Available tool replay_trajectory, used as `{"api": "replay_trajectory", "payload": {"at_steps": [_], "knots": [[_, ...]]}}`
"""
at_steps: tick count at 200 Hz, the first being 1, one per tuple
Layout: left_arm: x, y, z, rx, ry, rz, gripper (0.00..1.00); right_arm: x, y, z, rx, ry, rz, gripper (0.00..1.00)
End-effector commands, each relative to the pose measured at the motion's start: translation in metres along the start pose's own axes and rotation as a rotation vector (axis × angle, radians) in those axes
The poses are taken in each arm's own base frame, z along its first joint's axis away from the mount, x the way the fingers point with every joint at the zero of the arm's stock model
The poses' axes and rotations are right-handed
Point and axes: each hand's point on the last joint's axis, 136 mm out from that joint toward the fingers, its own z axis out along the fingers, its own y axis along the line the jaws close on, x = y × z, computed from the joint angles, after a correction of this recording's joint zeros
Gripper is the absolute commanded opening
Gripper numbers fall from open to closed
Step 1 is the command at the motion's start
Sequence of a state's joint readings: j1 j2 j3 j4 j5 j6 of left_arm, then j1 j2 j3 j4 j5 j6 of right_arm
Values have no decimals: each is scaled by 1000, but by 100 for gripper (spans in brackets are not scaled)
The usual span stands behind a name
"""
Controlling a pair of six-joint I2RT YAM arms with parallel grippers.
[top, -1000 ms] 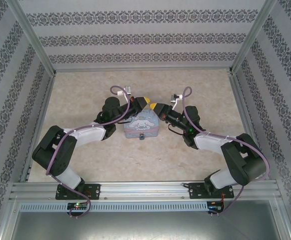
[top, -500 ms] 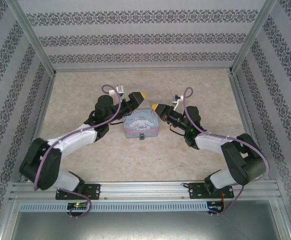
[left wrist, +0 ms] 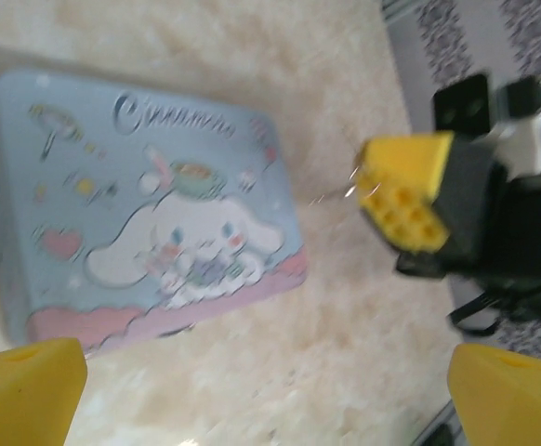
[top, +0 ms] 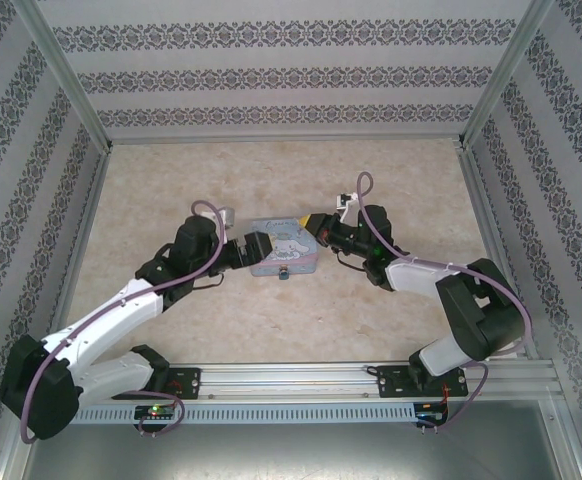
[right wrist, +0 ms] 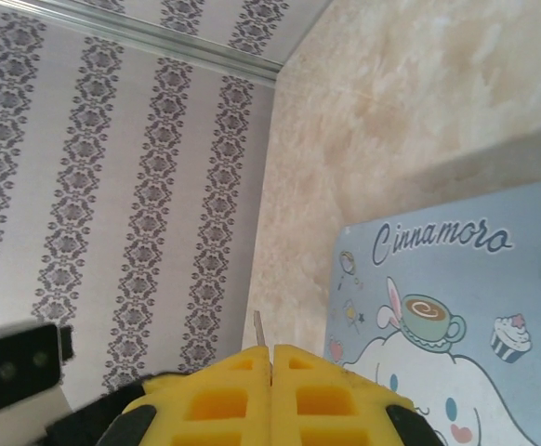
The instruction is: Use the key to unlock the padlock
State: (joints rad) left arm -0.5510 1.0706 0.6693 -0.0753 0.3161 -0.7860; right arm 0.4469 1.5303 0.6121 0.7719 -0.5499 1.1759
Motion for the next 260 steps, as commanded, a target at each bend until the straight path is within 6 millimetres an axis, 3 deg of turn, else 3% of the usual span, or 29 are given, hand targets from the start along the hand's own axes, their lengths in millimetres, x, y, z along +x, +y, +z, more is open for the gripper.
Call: {"api": "replay_trajectory", "payload": {"at_steps": [1, 38, 76, 169, 207, 260], "knots": [[34, 13, 7, -11, 78, 64, 99, -3, 3, 7, -2, 19, -13, 0], [67, 12, 33, 38, 143, 145, 99, 7, -4, 19, 19, 67, 7, 0], [80, 16, 58, 38, 137, 198, 95, 14, -20, 26, 49, 88, 24, 0], [79, 37, 107, -39, 152, 286, 90, 3, -49, 42, 102, 69, 63, 0], [68, 39, 116, -49, 101, 344, 87, -4, -56, 45, 116, 57, 84, 0], [69, 40, 126, -38, 101, 402, 83, -10, -58, 51, 108, 42, 82, 0]]}}
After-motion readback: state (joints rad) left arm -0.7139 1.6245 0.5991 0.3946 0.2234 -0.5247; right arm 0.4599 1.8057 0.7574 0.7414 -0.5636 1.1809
